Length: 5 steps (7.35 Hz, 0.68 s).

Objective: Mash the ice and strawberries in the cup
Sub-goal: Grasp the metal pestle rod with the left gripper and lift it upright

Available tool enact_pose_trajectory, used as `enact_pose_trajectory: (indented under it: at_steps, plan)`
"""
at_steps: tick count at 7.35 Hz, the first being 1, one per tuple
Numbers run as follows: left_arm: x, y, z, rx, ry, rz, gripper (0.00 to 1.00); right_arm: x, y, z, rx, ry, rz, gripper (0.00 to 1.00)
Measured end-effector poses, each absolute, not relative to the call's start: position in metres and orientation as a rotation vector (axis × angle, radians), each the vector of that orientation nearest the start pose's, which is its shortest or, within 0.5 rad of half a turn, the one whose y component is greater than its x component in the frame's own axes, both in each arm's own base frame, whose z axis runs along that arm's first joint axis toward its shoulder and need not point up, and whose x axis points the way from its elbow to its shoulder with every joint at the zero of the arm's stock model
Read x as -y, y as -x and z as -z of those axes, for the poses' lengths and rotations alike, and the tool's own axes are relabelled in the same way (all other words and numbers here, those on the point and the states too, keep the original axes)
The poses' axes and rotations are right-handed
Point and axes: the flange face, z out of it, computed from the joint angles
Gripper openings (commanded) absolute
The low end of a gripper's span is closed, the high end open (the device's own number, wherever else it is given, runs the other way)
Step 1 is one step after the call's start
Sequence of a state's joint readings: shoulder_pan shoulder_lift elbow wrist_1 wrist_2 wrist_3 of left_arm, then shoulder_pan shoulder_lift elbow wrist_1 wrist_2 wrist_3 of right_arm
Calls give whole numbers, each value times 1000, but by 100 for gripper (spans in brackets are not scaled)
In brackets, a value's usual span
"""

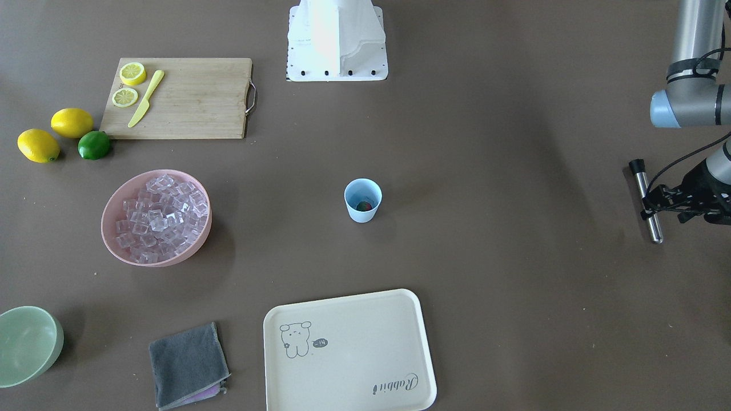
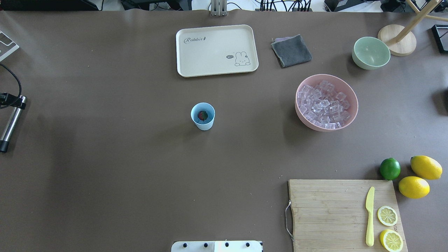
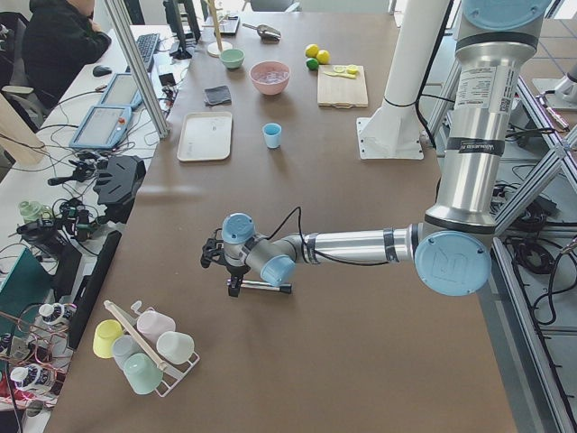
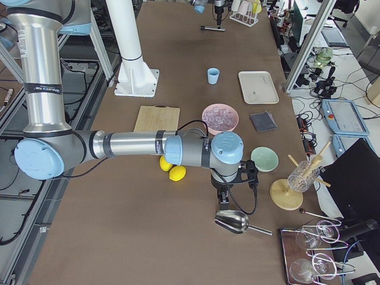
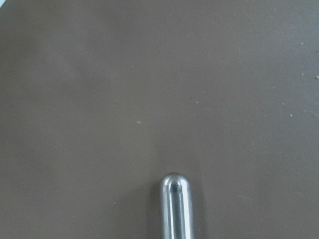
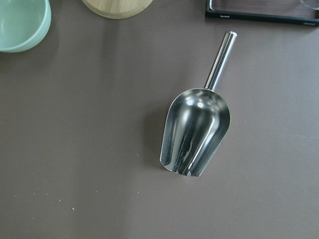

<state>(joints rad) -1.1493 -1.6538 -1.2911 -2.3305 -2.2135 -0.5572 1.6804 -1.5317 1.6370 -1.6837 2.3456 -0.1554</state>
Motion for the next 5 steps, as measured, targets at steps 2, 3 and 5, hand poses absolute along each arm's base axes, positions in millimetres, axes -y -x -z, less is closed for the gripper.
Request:
enact_pose_trajectory:
  at_steps: [2,3,5]
  plan:
    - [521,-166,-682,-808,-190,-52,53,496,-118,-618,769,-95,41,99]
    - [519,-167,-684,-807,-191,-53,44,497,-118,-617,768,-96,41,99]
    - [516,-168,-685,-810,-202,-63,35,498,-119,-615,768,-99,43,99]
